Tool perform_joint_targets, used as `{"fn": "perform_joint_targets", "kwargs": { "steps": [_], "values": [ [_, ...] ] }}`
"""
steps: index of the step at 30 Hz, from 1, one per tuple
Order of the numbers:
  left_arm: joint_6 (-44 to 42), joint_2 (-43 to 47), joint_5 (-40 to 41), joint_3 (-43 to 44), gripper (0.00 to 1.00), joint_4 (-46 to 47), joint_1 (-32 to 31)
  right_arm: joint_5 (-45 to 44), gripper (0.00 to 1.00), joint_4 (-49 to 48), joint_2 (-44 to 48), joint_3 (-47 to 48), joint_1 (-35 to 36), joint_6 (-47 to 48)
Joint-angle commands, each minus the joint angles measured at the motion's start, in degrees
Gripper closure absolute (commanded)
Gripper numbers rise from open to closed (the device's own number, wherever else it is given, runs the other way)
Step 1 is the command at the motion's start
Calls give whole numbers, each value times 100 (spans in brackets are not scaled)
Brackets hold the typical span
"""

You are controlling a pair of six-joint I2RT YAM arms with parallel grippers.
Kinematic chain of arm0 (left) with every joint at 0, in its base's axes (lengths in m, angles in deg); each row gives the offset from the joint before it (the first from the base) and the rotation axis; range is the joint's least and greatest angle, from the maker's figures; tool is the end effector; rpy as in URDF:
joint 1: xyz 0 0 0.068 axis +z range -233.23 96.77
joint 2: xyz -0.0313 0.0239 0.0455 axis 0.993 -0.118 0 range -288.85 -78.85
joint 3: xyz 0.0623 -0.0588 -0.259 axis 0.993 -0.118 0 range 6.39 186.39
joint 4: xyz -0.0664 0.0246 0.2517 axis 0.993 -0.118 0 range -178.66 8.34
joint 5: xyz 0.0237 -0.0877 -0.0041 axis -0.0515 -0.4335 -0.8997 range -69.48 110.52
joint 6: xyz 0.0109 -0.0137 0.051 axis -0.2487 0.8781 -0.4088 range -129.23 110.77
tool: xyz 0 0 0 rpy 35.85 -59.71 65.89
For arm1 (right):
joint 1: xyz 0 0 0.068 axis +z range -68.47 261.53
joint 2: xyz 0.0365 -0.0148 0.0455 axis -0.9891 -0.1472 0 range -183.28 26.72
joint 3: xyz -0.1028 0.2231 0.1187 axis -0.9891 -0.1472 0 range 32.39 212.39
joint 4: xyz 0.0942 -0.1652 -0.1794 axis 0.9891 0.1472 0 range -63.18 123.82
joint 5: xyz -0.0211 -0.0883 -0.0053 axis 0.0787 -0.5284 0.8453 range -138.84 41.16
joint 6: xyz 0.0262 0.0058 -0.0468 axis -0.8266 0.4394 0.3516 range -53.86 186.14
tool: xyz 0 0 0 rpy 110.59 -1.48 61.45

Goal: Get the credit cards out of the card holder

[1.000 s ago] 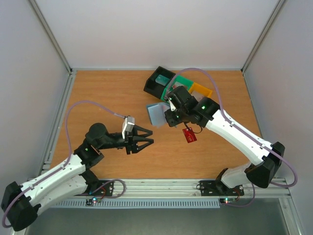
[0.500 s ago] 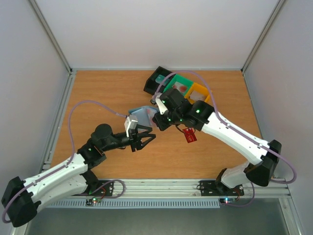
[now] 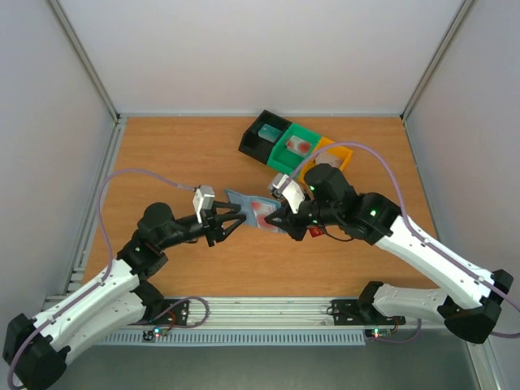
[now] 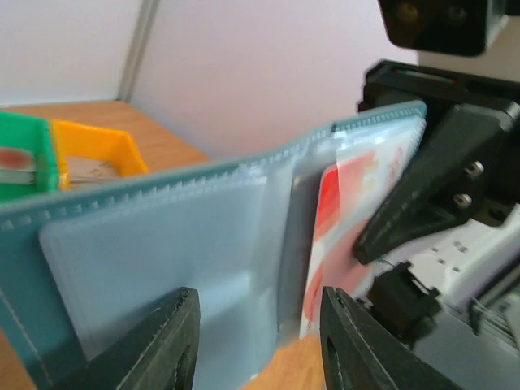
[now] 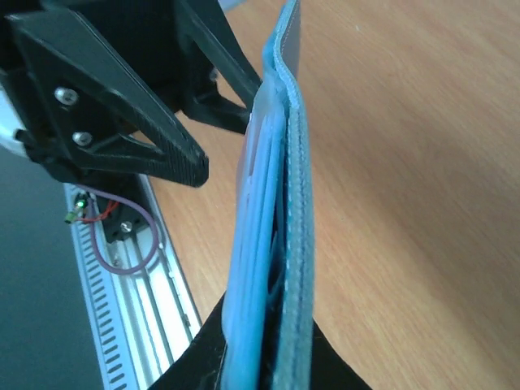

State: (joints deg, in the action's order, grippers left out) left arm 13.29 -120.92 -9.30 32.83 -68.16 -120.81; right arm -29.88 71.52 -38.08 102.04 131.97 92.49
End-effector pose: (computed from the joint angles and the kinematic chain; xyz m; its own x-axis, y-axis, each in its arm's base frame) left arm 0.1327 -0.1244 0.2782 -0.3808 -0.1263 -0.9160 0.8413 0.3638 -0.3999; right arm 0.1371 0.1841 0.3639 0.0285 -0.6247 -0.7803 -0.9769 0.1481 -0.1542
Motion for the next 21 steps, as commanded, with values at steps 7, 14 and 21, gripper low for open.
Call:
{"fn": "perform_joint_targets", "kwargs": {
  "steps": [7, 14, 21],
  "values": [
    [-144, -10, -1608, 157, 70, 821, -28, 1360, 95, -703, 333, 8, 63, 419],
    [-221, 35, -1636, 213, 74, 988, -68, 1633, 95, -981, 61, 102, 63, 427],
    [-181, 123, -1787, 176, 83, 1118, -61, 1905, 95, -890, -14, 87, 63, 593]
  ]
}}
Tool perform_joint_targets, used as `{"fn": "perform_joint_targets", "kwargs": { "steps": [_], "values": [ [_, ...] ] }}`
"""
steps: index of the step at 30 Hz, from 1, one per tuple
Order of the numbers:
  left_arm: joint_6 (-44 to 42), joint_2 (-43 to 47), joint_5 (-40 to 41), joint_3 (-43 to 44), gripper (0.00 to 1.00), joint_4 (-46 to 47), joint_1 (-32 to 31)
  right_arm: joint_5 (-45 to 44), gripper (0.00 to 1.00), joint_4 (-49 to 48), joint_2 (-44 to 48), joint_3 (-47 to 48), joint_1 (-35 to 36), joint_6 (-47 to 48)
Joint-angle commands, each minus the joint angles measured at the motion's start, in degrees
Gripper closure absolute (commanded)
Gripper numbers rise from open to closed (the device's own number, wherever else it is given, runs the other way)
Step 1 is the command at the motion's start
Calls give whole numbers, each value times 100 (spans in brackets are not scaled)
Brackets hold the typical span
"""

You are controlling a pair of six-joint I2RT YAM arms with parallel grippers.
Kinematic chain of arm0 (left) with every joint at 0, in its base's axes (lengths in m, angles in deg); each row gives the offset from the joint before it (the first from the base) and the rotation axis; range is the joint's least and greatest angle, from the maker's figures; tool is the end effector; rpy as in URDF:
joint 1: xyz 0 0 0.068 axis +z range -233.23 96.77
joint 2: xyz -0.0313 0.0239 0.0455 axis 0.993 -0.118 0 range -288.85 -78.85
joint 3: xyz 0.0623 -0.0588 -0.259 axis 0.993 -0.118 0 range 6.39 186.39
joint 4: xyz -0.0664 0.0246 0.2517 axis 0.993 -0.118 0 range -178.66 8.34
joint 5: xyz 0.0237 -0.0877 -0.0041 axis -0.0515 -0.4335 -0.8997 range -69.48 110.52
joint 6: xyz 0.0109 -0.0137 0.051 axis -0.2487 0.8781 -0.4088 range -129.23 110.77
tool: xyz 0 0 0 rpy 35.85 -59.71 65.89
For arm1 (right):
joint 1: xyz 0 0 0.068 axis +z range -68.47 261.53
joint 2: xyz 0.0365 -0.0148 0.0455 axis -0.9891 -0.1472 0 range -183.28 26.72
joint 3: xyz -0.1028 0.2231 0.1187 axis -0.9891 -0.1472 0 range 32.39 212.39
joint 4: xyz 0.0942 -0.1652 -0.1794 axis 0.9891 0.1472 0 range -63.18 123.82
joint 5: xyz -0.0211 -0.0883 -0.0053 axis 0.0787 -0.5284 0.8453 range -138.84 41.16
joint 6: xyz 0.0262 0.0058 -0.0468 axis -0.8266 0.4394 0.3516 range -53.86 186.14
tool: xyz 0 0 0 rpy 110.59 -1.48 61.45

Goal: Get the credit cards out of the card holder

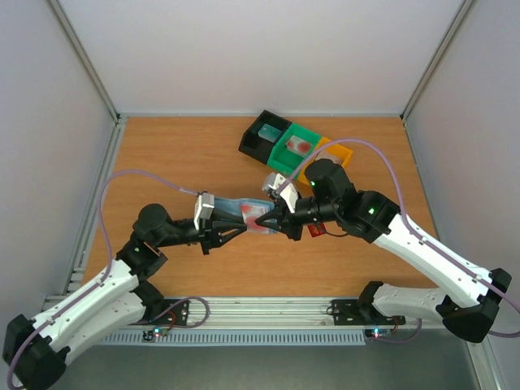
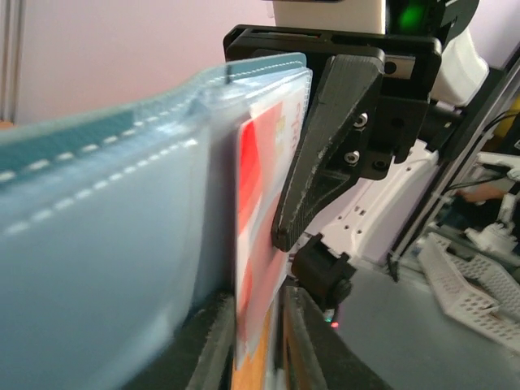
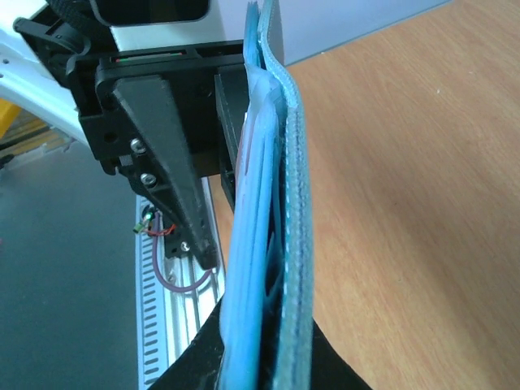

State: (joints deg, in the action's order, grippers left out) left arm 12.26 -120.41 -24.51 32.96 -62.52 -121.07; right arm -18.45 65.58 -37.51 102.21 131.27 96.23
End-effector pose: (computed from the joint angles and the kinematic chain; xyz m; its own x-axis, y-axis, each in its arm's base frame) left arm 0.1217 -0.1264 0.2904 -0.3099 -0.0871 -0.9468 0.9428 0.1002 -0.3178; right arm 0.1354 0.1878 0.3775 0.1614 -0.4787 -0.8630 -0.9836 -0.0067 -0.1802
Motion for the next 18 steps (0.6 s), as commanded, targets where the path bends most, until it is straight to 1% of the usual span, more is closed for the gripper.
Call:
{"fn": "perform_joint_targets", "kwargs": {
  "steps": [1, 3, 4, 10, 11, 15, 16, 18],
  "values": [
    [-87, 80, -339, 151, 88, 569, -36, 754, 95, -270, -65, 59, 133, 239],
    [-93, 92, -410, 135, 97, 625, -35, 776, 95, -244, -56, 50, 133, 252],
    [-84, 95, -443, 128, 100, 676, -37, 775, 95, -226, -67, 49, 133, 252],
    [44, 100, -631, 172, 100, 794, -36, 648, 94, -278, -3, -30, 133, 301],
    [52, 116, -625, 173, 100, 798, -31, 582, 92, -295, 36, -69, 126, 303],
    [262, 155, -472, 131, 100, 770, 72, 423, 77, -342, 284, -321, -41, 281],
    [330, 164, -414, 117, 100, 745, 102, 453, 75, -352, 348, -381, -107, 252],
    [392, 178, -289, 112, 100, 712, 150, 548, 74, -352, 511, -506, -230, 231]
  ]
}}
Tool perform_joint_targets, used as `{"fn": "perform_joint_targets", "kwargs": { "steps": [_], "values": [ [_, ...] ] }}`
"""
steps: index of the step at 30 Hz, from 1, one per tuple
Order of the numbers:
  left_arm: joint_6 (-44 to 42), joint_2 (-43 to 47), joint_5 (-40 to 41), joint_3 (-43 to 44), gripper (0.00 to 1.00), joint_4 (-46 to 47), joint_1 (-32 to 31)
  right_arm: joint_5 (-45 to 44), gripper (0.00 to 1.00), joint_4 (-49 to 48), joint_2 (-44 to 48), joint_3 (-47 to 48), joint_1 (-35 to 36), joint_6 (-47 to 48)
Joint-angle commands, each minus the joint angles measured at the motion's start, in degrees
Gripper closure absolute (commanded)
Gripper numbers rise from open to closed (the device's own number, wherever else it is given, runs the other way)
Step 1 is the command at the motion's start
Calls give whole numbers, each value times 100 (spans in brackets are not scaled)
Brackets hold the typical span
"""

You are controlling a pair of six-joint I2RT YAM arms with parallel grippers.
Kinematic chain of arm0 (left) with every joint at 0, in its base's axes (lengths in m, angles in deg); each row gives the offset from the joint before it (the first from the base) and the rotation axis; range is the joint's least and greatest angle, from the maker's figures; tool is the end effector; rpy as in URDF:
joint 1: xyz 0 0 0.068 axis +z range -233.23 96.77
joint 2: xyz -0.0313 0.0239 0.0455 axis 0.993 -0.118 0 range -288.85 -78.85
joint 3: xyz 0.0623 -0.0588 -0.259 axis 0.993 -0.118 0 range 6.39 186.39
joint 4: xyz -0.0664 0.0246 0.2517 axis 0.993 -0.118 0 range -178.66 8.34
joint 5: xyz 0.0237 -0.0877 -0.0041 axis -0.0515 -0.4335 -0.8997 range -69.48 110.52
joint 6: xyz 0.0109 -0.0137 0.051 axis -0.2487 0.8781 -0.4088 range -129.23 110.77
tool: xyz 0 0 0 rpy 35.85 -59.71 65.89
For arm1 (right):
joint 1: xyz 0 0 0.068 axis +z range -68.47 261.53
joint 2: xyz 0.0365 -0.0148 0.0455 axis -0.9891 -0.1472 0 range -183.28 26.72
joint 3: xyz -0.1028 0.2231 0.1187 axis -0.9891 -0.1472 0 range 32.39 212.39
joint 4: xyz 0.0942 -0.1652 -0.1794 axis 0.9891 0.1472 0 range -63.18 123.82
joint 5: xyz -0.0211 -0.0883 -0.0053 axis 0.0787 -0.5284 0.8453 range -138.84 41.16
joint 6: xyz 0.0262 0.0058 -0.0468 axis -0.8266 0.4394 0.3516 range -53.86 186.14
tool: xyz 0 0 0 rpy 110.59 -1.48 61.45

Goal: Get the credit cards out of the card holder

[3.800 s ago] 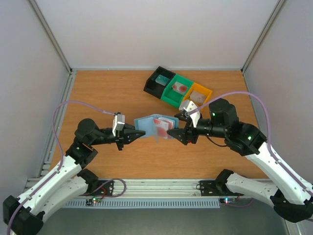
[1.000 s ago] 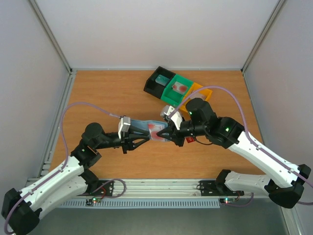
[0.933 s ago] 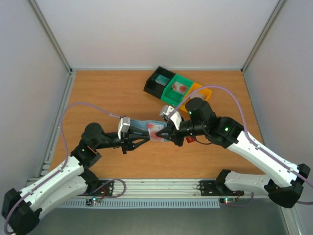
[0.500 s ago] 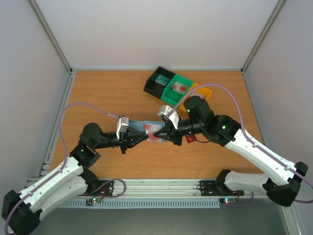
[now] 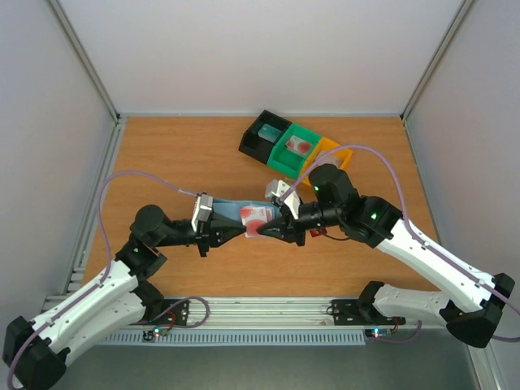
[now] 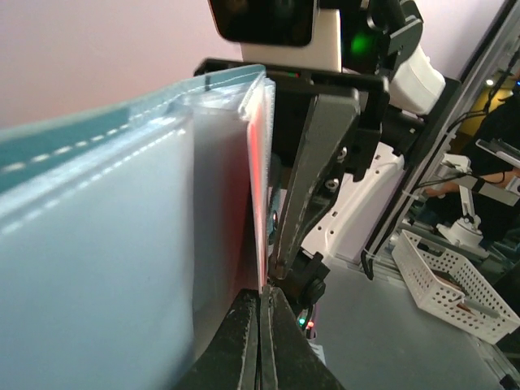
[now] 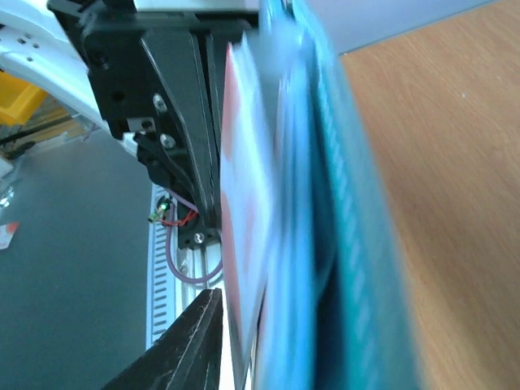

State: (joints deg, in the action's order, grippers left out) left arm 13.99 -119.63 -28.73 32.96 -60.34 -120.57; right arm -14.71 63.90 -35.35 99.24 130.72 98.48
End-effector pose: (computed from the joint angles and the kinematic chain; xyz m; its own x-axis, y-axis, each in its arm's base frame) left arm 0.1180 -0.1239 0.2960 -0.3014 -0.0938 -0.9489 0.9519 0.0282 -0.3051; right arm 0.1305 0.1818 0.3716 0.2060 -0.4391 -0.8745 -0.9780 -0.0626 -0.1989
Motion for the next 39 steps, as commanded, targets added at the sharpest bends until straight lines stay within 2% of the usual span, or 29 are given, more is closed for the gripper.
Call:
{"fn": "perform_joint_targets", "kwargs": {
  "steps": [1, 7, 12, 14, 23, 27, 29, 34, 39],
  "values": [
    [226, 100, 152, 112, 100, 492, 118, 215, 73, -184, 348, -242, -212, -13],
    [117, 83, 25, 95, 100, 315, 158, 295, 74, -124, 577, -346, -346, -14],
    [6, 102, -85, 86, 100, 266, 174, 373, 95, -24, 598, -314, -422, 14],
    [-96, 106, -134, 81, 100, 170, 198, 367, 99, 42, 634, -311, -466, 63],
    [-287, 195, -174, 26, 100, -151, 374, 375, 99, 340, 845, -321, -762, 168],
    [-343, 240, -132, 9, 100, -295, 459, -91, 99, 460, 910, -383, -965, 22],
    [-398, 291, -61, 10, 100, -461, 522, -179, 99, 512, 917, -476, -1301, -168],
    [-505, 413, 47, -8, 100, -771, 706, 499, 99, 469, 709, -867, -2154, -791],
    [-454, 468, 107, -39, 100, -717, 772, 1289, 99, -111, 11, -1214, -2187, -1560]
  ]
}}
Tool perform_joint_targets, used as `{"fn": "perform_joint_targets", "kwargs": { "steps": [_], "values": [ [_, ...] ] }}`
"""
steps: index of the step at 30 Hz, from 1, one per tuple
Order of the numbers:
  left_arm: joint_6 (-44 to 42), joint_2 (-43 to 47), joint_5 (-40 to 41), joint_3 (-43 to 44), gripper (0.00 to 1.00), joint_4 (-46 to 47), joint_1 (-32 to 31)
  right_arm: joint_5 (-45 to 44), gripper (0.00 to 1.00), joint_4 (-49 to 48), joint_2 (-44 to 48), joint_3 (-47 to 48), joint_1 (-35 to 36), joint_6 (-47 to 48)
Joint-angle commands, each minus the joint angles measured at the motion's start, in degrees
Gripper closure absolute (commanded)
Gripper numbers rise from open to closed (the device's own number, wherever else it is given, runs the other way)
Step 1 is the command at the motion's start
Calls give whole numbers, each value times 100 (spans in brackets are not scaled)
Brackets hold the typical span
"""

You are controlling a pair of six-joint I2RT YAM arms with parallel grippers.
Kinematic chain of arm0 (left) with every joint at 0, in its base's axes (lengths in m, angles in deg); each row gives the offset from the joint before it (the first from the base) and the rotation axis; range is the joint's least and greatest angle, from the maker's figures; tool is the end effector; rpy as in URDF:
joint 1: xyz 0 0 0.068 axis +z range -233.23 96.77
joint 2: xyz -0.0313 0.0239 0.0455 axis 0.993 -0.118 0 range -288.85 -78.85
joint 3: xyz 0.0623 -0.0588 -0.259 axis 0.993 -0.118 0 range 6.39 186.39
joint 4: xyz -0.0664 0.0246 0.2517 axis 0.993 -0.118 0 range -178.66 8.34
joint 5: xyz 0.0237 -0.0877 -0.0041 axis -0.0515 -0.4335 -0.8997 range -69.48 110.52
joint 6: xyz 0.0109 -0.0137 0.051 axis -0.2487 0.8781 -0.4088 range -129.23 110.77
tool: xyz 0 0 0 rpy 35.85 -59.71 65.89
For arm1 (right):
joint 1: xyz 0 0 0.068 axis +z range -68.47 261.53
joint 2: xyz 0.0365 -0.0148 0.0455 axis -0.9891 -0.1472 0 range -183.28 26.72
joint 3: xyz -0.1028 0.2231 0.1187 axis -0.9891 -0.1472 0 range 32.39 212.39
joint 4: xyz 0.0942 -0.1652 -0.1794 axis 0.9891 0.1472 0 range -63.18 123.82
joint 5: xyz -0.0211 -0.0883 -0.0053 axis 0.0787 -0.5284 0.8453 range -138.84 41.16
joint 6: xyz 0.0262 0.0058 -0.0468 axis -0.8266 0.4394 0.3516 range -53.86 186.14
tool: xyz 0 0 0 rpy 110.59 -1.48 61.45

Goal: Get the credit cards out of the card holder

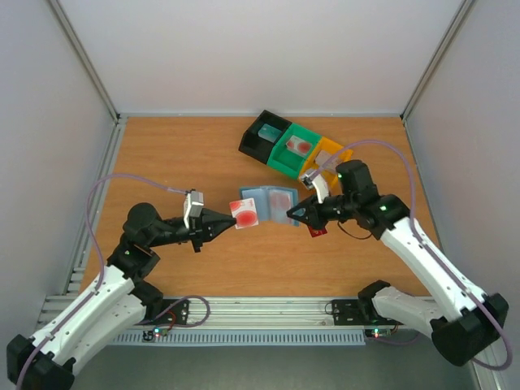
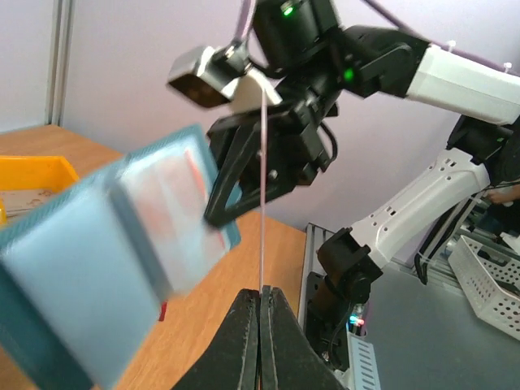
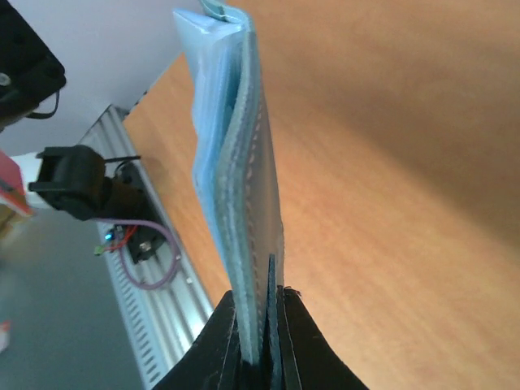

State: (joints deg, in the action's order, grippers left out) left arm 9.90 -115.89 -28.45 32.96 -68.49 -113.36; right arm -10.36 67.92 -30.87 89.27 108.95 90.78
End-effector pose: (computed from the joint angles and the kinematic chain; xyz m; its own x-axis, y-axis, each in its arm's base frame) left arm 0.1236 -0.1027 0.2916 -0.2832 -0.0844 -0.9553 0.9404 0.1712 -0.2939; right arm 0.1674 0.1118 0.3254 -0.2159 -0.4797 -0.8504 -0.9486 0.3094 0.0663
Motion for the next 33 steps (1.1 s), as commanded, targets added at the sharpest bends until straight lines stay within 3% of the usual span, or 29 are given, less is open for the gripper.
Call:
{"fn": "perform_joint_targets", "kwargs": {
  "steps": [1, 10, 16, 19, 25, 26, 29, 33],
  "values": [
    [17, 95, 116, -63, 100, 178, 51, 1066, 99, -784, -606, -331, 22, -1008],
    [1224, -30, 667, -306, 100, 620, 55, 1198, 99, -2358, -2886, -786, 910, -2620],
    [1361, 30, 644, -282, 100, 712, 51, 934, 96, -2280, -3759, -766, 905, -3015],
    [1389, 57, 679, -275, 100, 722, 51, 556, 75, -1724, -3775, -624, 892, -2774],
    [1577, 96, 801, -254, 100, 832, 55, -741, 10, -325, -3002, -264, 738, -2057],
    [1591, 106, 795, -239, 100, 863, 52, -1105, 3, -20, -2749, -133, 741, -1904],
    [1540, 108, 697, -180, 100, 1049, 51, -1904, 2, 492, -1711, 352, 964, -1246],
    [1437, 93, 618, -137, 100, 1210, 51, -1153, 2, -3, -555, 605, 1655, -163]
  ]
}}
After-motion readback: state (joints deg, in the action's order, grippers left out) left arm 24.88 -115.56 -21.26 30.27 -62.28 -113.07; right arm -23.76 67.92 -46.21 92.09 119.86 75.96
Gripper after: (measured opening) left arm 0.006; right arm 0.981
